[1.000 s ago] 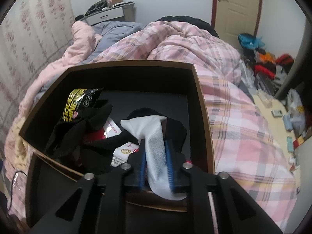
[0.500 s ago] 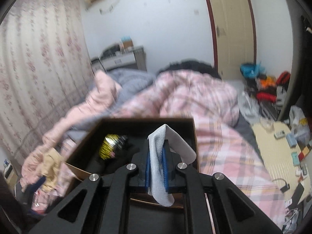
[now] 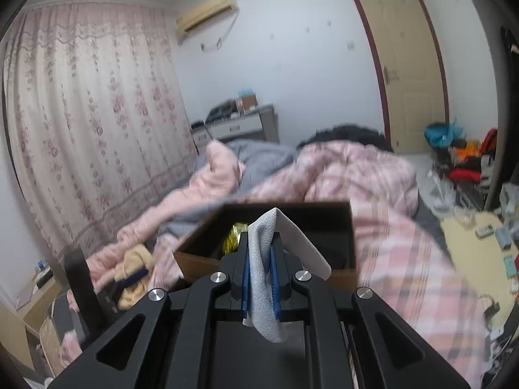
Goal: Organize soft objects
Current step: 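Lower the cloth into the front compartment and open the right gripper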
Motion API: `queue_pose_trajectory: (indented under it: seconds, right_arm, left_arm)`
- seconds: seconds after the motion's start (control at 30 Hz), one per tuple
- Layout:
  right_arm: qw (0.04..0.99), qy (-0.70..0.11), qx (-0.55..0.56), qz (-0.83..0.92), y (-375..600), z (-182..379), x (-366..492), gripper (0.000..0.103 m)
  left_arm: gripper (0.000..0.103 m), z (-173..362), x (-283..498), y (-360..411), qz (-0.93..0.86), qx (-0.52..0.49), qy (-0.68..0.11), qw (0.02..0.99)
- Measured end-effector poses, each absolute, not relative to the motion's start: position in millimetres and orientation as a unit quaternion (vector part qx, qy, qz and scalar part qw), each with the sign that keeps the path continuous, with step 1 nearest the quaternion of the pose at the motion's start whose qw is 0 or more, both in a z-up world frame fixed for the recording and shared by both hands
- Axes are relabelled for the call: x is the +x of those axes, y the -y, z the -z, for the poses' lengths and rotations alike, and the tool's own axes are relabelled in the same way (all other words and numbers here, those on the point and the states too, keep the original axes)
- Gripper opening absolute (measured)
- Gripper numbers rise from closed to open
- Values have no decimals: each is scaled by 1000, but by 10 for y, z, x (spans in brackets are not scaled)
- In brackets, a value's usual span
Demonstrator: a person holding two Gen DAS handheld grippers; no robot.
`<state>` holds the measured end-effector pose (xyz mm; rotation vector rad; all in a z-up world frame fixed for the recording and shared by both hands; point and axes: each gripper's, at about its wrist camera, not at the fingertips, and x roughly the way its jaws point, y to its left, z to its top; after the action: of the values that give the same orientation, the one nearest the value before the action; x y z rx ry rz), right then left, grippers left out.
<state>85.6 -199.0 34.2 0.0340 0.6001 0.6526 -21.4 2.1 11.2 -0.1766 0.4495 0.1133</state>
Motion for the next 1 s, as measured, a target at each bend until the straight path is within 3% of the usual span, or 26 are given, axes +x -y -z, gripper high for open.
queue_pose_trajectory:
  seconds: [0.47, 0.77, 0.83, 0.9, 0.97, 1.0]
  right_arm:
    - [847, -442, -30, -295, 1602, 726, 1509, 8]
    - [833, -466, -32, -296, 1671, 771, 1505, 9]
    - [833, -470, -33, -291, 1694, 772, 1497, 19]
    - [836, -470, -35, -283, 1702, 761, 1375, 50]
    - [844, -455, -31, -282, 1728, 714, 1327, 75]
    - [849, -446, -29, -281, 1744, 681, 1314, 82]
  left_arm:
    - [103, -83, -199, 6, -49, -86, -228, 969]
    - [103, -62, -168, 54, -47, -76, -236, 968]
    - [103, -63, -168, 52, -47, -76, -236, 968]
    - [103, -64, -168, 53, -47, -77, -237, 967]
    - [103, -66, -173, 53, -46, -77, -237, 967]
    - [103, -69, -175, 58, -46, -76, -237, 967]
